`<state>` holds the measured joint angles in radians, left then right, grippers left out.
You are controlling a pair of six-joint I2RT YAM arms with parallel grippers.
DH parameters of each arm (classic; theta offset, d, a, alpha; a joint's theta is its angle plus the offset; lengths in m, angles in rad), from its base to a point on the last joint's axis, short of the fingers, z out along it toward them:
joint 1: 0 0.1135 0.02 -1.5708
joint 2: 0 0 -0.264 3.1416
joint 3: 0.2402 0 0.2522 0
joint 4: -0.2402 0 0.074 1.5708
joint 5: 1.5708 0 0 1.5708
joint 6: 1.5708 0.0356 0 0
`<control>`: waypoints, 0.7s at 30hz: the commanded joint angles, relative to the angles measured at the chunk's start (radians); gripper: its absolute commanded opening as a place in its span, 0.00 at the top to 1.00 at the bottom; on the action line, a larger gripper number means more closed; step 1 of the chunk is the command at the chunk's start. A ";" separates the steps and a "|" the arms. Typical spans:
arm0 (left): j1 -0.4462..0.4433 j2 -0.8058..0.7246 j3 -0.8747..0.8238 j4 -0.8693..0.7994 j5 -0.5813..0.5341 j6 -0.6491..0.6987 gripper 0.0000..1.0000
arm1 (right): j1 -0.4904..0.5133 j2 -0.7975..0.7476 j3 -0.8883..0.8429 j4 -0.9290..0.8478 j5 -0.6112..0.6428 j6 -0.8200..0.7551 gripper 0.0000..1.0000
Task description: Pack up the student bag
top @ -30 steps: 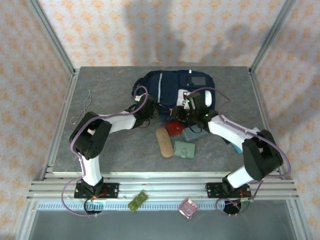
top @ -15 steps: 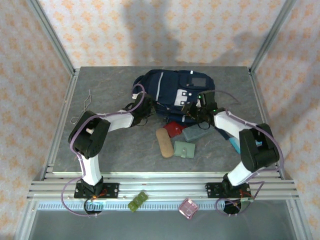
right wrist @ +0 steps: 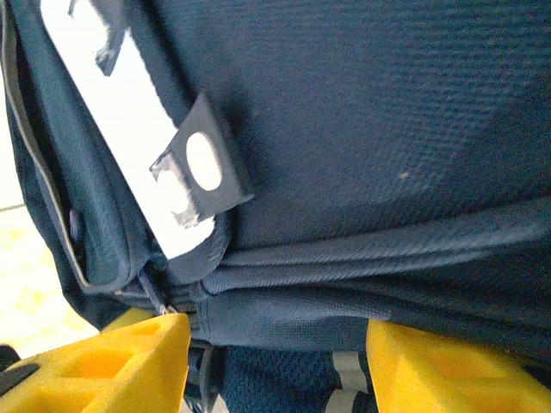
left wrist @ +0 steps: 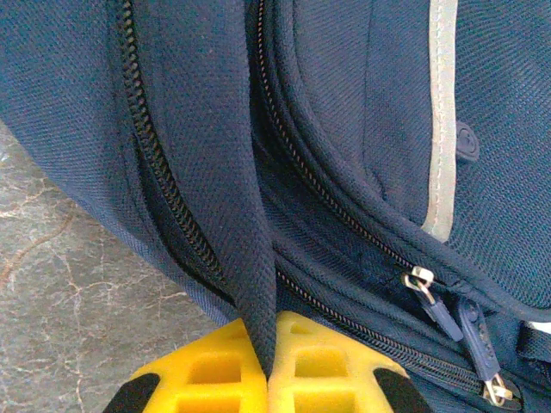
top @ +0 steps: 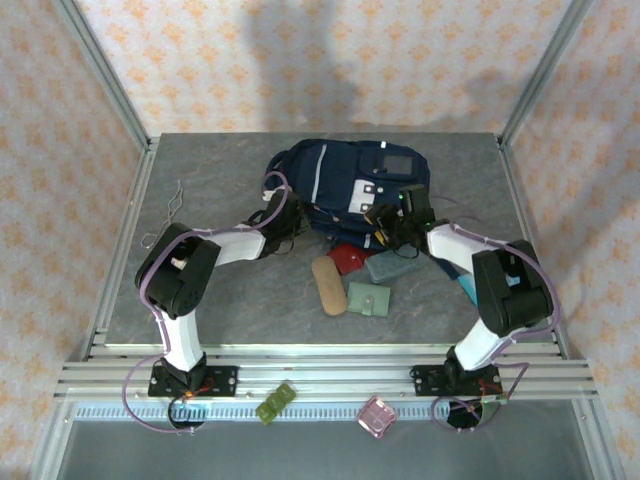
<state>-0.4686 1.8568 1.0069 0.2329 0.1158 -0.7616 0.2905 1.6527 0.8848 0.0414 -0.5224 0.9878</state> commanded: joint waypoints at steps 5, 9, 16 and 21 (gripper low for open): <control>-0.008 -0.041 -0.002 0.022 0.020 -0.002 1.00 | -0.016 0.144 0.092 -0.167 0.049 0.197 0.46; -0.017 -0.038 0.005 0.020 0.021 -0.004 1.00 | -0.017 0.175 0.045 -0.096 0.034 0.279 0.59; -0.023 -0.033 0.020 0.008 0.027 -0.007 1.00 | -0.018 0.211 -0.005 -0.031 0.007 0.308 0.90; -0.025 -0.034 0.023 0.008 0.030 -0.008 1.00 | -0.023 0.198 0.000 -0.026 0.030 0.268 1.00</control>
<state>-0.4706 1.8568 1.0069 0.2363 0.1158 -0.7620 0.2710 1.7653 0.9310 0.1040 -0.5587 1.2339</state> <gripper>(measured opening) 0.055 0.040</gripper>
